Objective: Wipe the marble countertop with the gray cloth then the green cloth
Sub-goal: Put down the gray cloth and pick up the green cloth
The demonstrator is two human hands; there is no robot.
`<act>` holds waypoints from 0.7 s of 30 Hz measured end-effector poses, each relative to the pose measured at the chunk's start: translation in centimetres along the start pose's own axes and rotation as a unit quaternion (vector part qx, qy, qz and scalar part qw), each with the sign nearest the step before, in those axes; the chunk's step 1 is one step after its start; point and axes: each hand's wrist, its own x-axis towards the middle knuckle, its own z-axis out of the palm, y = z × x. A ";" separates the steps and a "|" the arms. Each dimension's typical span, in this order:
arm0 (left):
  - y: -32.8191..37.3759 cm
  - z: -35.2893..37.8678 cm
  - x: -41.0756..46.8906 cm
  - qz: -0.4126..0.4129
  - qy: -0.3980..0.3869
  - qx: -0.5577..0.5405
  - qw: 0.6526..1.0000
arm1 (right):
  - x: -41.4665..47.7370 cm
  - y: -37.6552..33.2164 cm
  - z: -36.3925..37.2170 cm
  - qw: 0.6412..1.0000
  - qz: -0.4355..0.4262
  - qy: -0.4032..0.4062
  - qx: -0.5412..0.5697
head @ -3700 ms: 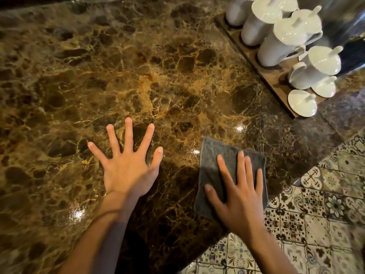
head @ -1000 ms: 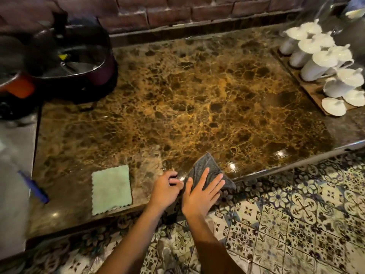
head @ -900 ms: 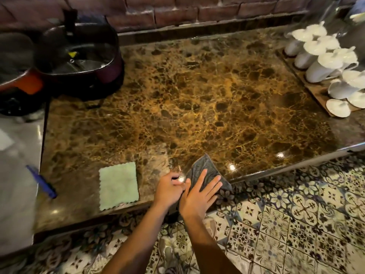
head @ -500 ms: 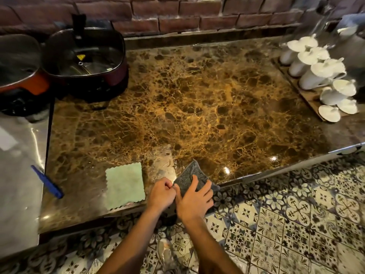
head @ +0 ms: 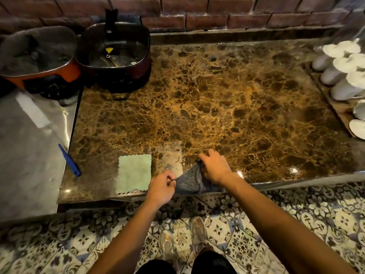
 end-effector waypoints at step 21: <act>6.5 -16.7 7.3 0.054 0.181 0.030 0.982 | 8.2 -1.1 -17.3 0.965 -0.110 0.094 0.216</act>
